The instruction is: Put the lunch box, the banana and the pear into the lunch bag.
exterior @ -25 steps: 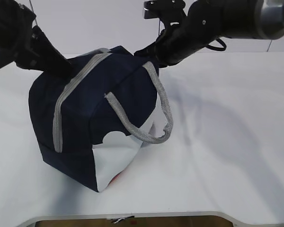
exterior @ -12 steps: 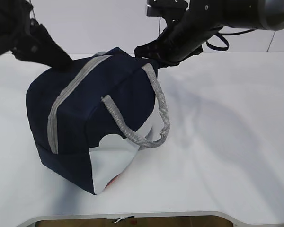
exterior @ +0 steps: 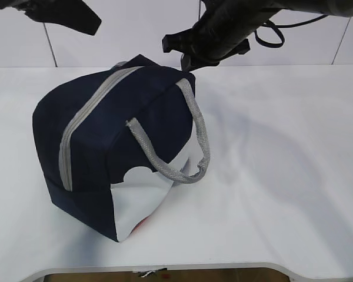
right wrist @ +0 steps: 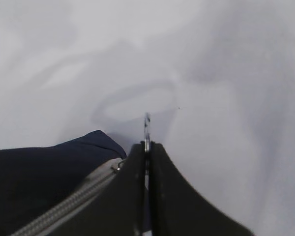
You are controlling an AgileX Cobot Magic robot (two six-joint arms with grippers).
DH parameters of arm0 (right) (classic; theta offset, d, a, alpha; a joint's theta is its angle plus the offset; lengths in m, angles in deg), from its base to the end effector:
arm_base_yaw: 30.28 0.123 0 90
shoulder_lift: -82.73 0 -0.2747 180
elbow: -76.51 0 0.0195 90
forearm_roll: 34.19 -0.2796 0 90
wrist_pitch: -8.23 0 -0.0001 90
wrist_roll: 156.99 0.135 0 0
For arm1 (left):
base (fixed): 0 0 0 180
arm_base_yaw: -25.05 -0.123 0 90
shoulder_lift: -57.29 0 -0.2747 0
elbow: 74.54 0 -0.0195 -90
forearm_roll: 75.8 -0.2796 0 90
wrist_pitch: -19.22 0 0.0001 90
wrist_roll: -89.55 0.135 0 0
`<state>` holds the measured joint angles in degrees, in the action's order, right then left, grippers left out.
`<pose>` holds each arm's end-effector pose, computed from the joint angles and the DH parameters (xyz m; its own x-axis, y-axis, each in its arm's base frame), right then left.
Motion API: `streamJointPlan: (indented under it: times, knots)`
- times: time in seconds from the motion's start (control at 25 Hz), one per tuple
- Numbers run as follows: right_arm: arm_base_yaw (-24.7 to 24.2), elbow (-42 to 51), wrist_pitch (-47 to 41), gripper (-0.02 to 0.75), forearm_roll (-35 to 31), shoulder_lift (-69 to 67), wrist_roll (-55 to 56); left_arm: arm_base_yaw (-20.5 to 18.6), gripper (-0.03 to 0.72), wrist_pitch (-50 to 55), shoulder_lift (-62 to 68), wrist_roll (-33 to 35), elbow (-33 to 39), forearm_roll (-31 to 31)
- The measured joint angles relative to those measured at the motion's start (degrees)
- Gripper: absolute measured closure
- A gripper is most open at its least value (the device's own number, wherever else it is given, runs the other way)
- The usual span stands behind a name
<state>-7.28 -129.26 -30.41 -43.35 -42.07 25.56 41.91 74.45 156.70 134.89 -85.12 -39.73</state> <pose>0.4798 0.2183 0.2251 -0.7431 -0.1328 -0.6559 -0.3300 0.9254 0.1866 0.3665 -0.1793 0.3311 -0.4396 0.4874 -0.7544 0.7948 0.6024 -0.0740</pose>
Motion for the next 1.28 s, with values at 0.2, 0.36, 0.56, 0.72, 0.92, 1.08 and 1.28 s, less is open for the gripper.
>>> streamJointPlan:
  times: [0.2, 0.36, 0.56, 0.72, 0.92, 1.08, 1.28]
  knots:
    - [0.0, 0.0, -0.4, 0.721, -2.0, 0.0, -0.8, 0.0, 0.328, -0.3, 6.7, 0.0, -2.7, 2.6]
    - [0.0, 0.0, -0.5, 0.721, -2.6, 0.0, -0.8, 0.0, 0.328, 0.6, 10.1, 0.0, -4.3, 3.6]
    - [0.0, 0.0, -0.6, 0.721, -3.0, 0.0, -0.8, 0.0, 0.328, 1.5, 12.0, 0.0, -4.6, 4.3]
    - [0.0, 0.0, -0.6, 0.721, -4.3, 0.0, -1.7, 0.0, 0.328, 1.5, 13.9, 0.0, -4.9, 4.4]
    - [0.0, 0.0, -0.6, 0.721, -6.3, 0.0, -3.4, 0.3, 0.484, -0.4, 15.5, 0.0, -5.1, 4.4]
    - [0.0, 0.0, -0.6, 0.721, -6.4, 0.0, -3.8, 0.7, 0.657, -0.8, 15.5, 0.8, -5.7, 4.0]
    - [-0.1, 0.0, -0.4, 0.721, -5.3, 0.0, -4.3, 0.7, 0.668, 0.9, 15.5, 1.0, -7.4, 2.6]
